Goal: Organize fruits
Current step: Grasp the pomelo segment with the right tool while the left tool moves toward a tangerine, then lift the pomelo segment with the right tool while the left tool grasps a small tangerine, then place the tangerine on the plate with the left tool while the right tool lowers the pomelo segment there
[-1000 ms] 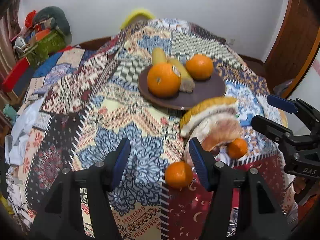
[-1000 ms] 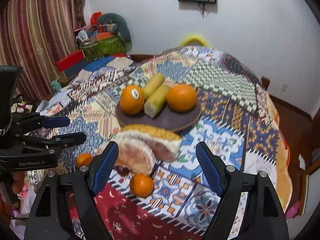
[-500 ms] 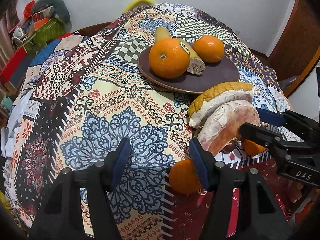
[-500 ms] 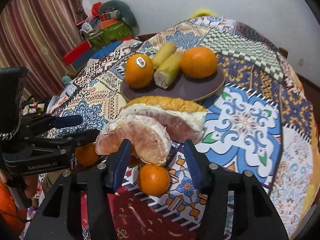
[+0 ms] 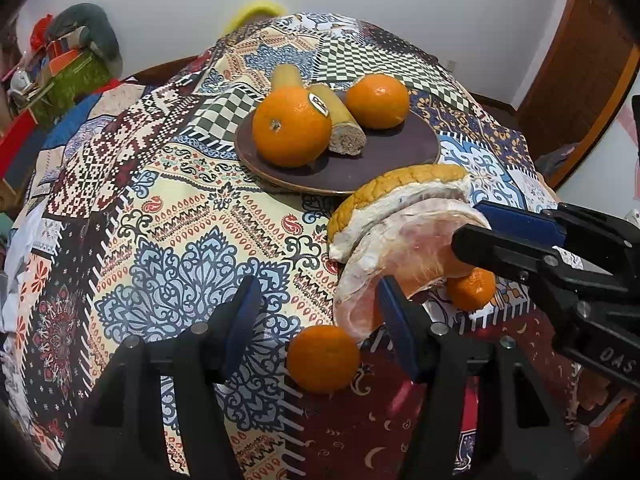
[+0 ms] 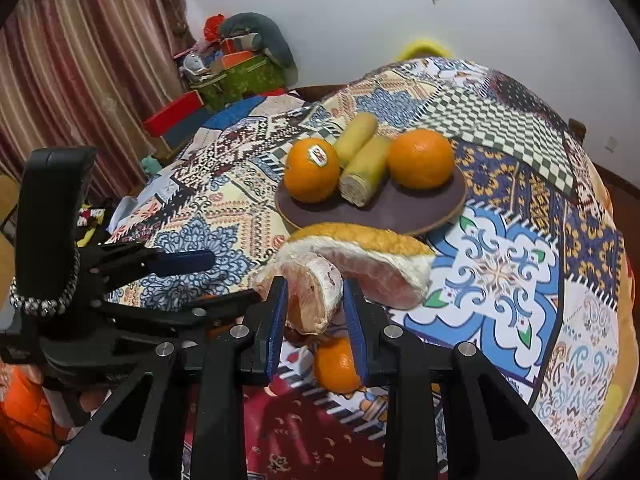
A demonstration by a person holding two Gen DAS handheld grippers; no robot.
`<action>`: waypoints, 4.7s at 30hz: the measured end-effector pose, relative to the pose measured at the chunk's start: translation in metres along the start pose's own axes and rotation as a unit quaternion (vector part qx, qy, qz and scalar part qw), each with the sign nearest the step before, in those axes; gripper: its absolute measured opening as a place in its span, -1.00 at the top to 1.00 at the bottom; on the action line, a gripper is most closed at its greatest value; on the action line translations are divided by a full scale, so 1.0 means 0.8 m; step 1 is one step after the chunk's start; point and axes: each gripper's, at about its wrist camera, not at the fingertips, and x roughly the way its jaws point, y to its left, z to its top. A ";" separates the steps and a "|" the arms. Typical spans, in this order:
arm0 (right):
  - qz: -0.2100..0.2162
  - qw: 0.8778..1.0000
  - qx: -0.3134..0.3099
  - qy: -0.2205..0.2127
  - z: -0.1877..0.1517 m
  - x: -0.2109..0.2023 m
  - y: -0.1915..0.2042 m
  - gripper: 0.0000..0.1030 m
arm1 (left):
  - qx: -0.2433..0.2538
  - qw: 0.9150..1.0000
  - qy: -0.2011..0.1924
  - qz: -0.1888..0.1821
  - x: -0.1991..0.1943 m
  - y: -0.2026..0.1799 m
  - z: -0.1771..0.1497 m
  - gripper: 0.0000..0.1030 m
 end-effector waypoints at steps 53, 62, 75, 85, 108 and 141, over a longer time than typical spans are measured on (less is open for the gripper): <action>0.016 0.996 -0.019 0.082 0.033 0.110 0.052 0.46 | -0.097 0.992 -0.050 0.066 -0.053 0.116 -0.040 -0.17; 0.017 0.998 -0.029 0.043 0.043 0.066 0.065 0.47 | -0.085 0.993 -0.062 0.059 -0.071 0.099 -0.034 -0.17; -0.045 0.998 0.001 -0.047 0.037 -0.047 0.007 0.47 | -0.059 0.996 -0.064 0.027 -0.077 0.055 -0.018 -0.17; -0.068 0.995 0.046 -0.058 0.010 -0.074 -0.044 0.47 | -0.025 0.999 -0.020 0.013 -0.018 0.009 0.004 -0.18; -0.046 0.996 0.067 -0.048 0.005 -0.048 -0.063 0.47 | -0.023 0.999 -0.009 -0.021 0.010 0.004 0.004 0.36; -0.041 0.999 0.012 -0.020 0.076 0.041 -0.070 0.47 | 0.001 0.999 -0.047 -0.019 0.032 -0.018 0.087 0.36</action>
